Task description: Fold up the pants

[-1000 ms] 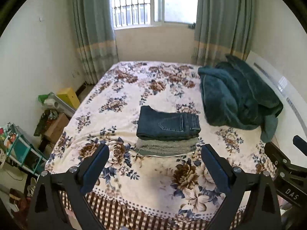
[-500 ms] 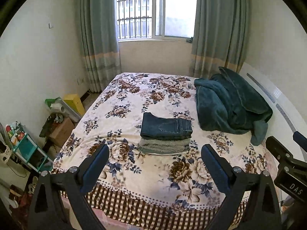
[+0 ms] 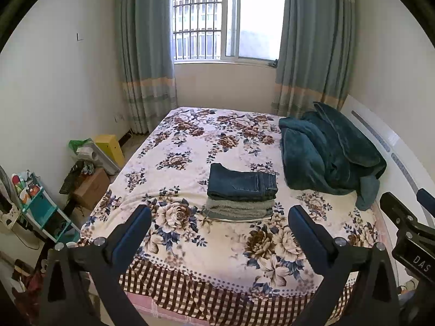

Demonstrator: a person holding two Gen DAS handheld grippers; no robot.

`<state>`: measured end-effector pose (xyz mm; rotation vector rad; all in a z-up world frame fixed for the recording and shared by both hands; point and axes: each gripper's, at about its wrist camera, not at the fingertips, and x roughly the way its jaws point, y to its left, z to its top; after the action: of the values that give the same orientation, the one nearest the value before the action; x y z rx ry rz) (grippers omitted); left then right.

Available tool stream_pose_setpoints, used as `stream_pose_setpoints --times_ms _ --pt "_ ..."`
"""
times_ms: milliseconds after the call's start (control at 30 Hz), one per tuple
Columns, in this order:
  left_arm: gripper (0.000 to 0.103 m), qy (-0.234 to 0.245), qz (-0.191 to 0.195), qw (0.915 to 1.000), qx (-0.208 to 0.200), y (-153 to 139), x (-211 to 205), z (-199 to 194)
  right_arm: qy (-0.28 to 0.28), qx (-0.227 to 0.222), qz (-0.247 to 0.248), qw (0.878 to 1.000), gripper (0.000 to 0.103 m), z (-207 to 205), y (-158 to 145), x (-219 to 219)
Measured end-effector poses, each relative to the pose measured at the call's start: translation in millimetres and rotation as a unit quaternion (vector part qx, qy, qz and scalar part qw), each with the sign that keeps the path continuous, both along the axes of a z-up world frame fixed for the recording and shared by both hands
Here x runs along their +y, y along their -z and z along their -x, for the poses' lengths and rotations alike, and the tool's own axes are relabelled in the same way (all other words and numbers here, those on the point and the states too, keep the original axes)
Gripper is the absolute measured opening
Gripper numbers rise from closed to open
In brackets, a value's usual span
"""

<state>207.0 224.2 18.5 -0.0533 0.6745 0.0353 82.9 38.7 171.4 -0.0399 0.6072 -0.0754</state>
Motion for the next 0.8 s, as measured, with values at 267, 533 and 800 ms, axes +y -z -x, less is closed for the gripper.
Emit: stream_pose_setpoints --times_ms 267,533,800 --pt "0.103 -0.003 -0.007 1.0000 0.002 1.7 2.3 5.6 -0.001 0.005 -0.006 1.000 0.103 -0.9 0.8 4.8" --pt "0.103 -0.004 -0.009 1.0000 -0.001 0.1 4.3 6.4 -0.006 0.008 -0.006 1.000 0.103 1.2 1.8 11.6" --pt "0.103 -0.007 -0.013 0.9999 -0.009 -3.4 4.6 7.5 -0.011 0.008 -0.010 1.000 0.103 1.4 3.0 13.2"
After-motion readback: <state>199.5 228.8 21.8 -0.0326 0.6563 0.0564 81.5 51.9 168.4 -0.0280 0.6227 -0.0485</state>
